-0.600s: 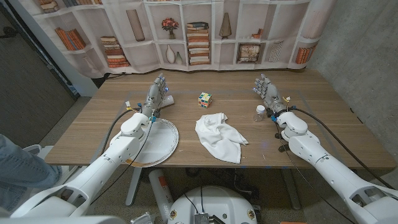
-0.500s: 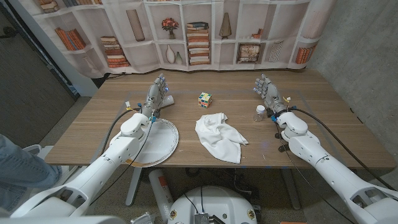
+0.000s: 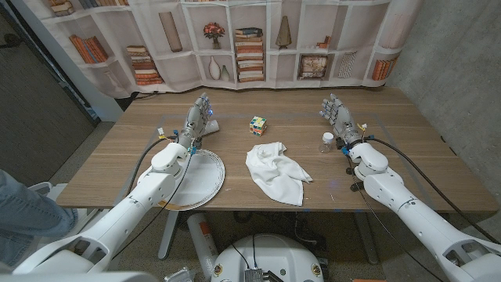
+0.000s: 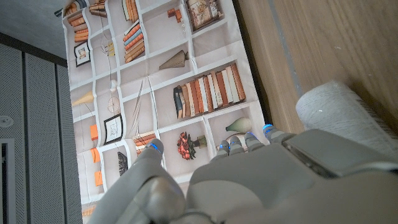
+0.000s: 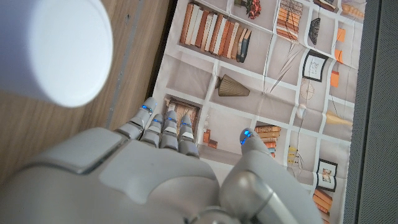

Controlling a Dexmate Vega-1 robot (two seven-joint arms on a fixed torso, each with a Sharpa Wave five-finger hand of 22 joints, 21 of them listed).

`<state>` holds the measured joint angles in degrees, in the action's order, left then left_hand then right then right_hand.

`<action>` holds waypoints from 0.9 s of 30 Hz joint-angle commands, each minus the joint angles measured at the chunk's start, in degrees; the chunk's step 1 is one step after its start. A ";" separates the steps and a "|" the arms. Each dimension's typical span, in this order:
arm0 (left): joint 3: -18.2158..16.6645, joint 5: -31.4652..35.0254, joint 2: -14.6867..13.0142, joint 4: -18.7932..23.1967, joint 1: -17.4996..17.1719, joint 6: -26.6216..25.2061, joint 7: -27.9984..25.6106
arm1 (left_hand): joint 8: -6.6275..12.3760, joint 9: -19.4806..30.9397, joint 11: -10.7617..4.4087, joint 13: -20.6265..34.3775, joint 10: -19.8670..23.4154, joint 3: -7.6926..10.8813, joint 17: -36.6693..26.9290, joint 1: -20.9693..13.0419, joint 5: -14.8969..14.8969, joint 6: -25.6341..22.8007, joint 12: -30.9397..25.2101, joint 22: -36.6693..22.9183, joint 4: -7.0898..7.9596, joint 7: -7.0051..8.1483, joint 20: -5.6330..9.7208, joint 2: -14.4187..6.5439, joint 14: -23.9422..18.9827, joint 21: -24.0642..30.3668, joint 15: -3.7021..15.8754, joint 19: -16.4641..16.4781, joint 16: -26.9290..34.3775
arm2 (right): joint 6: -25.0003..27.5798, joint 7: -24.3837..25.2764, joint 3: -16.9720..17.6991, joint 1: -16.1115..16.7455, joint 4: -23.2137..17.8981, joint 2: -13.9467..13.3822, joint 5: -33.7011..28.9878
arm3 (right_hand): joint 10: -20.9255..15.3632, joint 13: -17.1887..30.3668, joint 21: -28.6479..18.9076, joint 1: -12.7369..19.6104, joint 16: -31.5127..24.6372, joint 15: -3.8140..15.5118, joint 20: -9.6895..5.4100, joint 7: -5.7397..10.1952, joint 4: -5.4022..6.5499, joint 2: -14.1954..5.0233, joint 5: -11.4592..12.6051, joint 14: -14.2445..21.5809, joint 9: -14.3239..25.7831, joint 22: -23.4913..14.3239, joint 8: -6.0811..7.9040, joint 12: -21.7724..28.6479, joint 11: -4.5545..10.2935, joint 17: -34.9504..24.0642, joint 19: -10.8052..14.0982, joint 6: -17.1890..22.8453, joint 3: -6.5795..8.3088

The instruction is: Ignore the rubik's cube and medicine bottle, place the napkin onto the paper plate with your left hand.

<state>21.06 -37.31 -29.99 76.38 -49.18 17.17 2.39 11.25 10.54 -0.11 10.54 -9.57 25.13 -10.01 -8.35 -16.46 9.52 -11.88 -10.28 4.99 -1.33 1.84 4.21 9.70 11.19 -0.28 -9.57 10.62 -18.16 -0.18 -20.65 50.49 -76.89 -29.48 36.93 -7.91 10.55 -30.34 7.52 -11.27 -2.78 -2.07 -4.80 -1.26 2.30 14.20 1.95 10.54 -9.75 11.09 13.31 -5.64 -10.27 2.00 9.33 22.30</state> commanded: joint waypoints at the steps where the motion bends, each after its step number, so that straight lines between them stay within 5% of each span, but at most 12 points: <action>1: -0.03 1.80 -1.37 2.28 -0.83 0.47 -1.06 | 0.34 0.12 -0.24 0.16 -5.12 0.22 -0.21 -0.64 -0.27 4.16 -0.44 -0.11 -0.27 -0.02 1.04 -0.09 9.71 0.27 -0.07 -11.63 0.29 | -2.07 0.60 0.48 1.02 -1.61 -0.44 -1.12 | -0.61 0.06 0.13 0.78 -0.32 0.07 -0.87 0.11 -0.34 -0.09 0.22 0.50 0.29 -0.19 0.42 0.24 -0.04 -0.12 0.47 0.56 0.18; 5: -0.34 1.87 -1.89 2.95 -1.27 0.41 -1.36 | 0.36 0.13 -0.21 0.16 -5.06 0.24 -0.21 -0.83 -0.30 4.04 -0.43 -0.11 -0.36 0.05 0.85 -0.19 9.62 0.30 -0.10 -11.57 0.29 | -1.87 1.41 0.64 1.35 -2.68 -0.87 -1.64 | -0.87 0.07 0.29 0.85 -0.38 0.23 -0.84 0.22 -0.42 -0.16 0.22 0.82 0.29 -0.19 0.46 0.29 -0.01 -0.13 0.57 0.72 0.18; 11: -0.71 1.72 -2.43 3.44 -1.79 0.32 -1.45 | 0.51 0.14 -0.19 0.17 -4.89 0.30 -0.21 -1.17 -0.34 3.54 -0.45 -0.12 -0.52 0.11 0.30 -0.38 9.42 0.32 -0.15 -11.51 0.29 | -1.84 2.45 0.78 1.87 -3.79 -1.00 -2.12 | -6.97 0.90 1.28 0.22 -1.68 0.08 0.22 1.54 -0.45 -0.76 -0.02 6.48 0.69 -0.26 2.13 2.58 0.47 -0.56 3.89 6.27 -0.32; 27: -1.54 2.70 -4.27 6.15 -4.04 2.20 -1.38 | 0.42 0.16 -0.26 0.18 -4.72 0.50 -0.21 -2.08 -0.42 3.55 -0.42 -0.12 -1.01 0.34 -0.95 -0.79 9.13 0.37 -0.29 -11.37 0.26 | -2.94 2.55 0.87 2.72 -5.19 -1.47 -3.04 | -4.70 1.17 2.77 0.91 -0.82 -0.12 1.09 3.41 -1.31 -0.78 -0.26 6.67 0.83 -0.31 0.91 1.65 0.31 -0.51 4.27 4.14 -0.38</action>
<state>20.13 -35.25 -33.15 80.74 -51.72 18.20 1.18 11.47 10.53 -0.11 10.53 -9.57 25.50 -10.00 -9.55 -16.46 9.73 -12.14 -10.27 4.39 -1.12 1.53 3.46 9.70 11.25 -0.28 -9.87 10.61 -20.56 1.86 -19.85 52.69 -81.15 -30.60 34.73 -12.98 11.61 -27.90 8.04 -12.24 -2.95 -1.13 -1.43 -2.31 1.79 13.87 9.09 11.07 -9.74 12.03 15.17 -5.44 -10.55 6.62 13.68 21.74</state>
